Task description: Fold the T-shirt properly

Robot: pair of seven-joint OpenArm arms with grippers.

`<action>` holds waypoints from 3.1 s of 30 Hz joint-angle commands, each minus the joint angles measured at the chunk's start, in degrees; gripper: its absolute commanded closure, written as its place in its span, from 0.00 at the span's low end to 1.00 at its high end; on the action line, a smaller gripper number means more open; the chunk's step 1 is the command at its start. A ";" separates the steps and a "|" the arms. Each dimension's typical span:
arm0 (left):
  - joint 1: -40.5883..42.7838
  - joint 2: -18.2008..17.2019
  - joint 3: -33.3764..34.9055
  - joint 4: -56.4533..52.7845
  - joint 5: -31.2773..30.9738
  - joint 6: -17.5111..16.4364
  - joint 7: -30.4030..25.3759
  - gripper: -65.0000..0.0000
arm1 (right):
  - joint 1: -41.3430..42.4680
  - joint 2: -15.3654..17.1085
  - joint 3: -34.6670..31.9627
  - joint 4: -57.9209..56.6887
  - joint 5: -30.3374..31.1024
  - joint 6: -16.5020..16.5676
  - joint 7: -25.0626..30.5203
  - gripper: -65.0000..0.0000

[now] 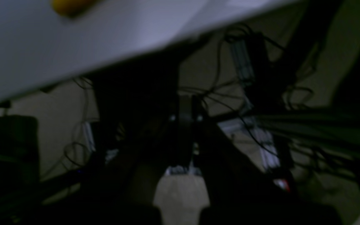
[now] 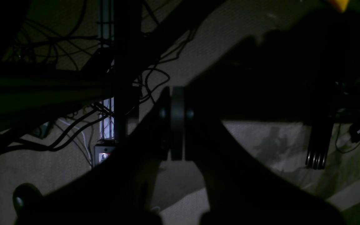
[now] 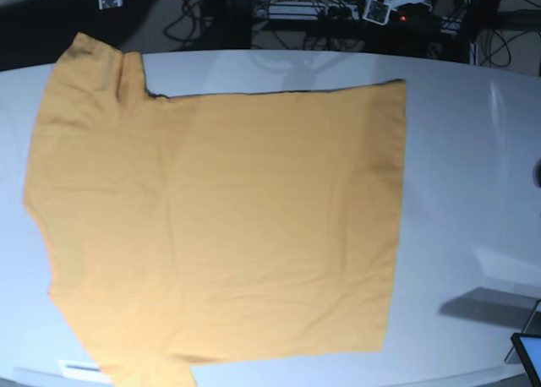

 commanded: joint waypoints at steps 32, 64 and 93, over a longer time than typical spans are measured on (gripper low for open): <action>-6.83 0.37 -4.39 8.47 0.36 0.49 -1.14 1.00 | 4.17 0.19 2.96 21.26 -0.19 -0.27 -11.05 1.00; -11.93 1.34 1.23 8.83 0.36 0.49 11.69 0.60 | 11.20 -0.25 3.05 23.46 -0.19 -0.62 -20.90 1.00; -11.85 0.19 2.46 9.09 0.27 0.32 11.78 0.54 | 10.32 -0.34 3.58 24.16 -0.10 -0.62 -18.87 0.54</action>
